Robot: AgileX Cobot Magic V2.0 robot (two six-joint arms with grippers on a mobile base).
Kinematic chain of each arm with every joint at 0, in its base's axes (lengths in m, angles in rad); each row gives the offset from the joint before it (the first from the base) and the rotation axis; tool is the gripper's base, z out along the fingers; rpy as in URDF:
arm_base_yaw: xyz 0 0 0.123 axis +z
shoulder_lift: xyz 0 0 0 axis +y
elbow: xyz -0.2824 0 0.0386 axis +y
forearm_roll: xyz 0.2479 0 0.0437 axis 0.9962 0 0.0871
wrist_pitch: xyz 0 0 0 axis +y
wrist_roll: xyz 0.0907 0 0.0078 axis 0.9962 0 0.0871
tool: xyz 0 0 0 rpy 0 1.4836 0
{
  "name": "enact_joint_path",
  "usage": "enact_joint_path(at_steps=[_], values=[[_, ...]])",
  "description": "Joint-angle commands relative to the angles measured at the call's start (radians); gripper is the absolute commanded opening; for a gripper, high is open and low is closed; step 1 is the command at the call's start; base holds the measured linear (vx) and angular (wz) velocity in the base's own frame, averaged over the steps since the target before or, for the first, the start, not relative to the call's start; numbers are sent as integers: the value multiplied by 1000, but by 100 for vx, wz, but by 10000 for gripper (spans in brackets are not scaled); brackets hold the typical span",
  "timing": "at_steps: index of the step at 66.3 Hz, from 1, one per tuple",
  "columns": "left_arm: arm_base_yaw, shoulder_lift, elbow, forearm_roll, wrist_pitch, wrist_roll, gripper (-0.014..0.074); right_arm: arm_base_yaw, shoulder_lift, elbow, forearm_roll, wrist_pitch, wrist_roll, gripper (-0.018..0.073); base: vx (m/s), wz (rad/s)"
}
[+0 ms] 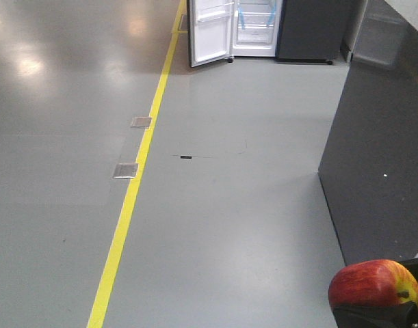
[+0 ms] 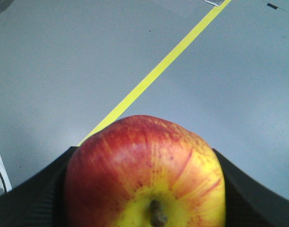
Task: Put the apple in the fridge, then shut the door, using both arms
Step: 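Drive forward along the yellow floor line toward the fridge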
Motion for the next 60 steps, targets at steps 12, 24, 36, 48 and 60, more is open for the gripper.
enact_joint_path(at_steps=[12, 24, 36, 48, 60], values=[[-6, -14, 29, -6, -74, -10, -6, 3, -1, -26, 19, -56, -10, 186, 10, 16], [-6, -14, 29, -6, -74, -10, -6, 3, -1, -26, 19, -56, -10, 186, 12, 14], [-6, -14, 29, -6, -74, -10, -6, 3, -1, -26, 19, -56, -10, 186, 13, 9], [-6, -14, 29, -6, -74, -10, -6, 3, -1, -26, 19, -56, -10, 186, 15, 8], [-6, -14, 29, -6, -74, -10, -6, 3, -1, -26, 19, -56, -10, 186, 17, 7]])
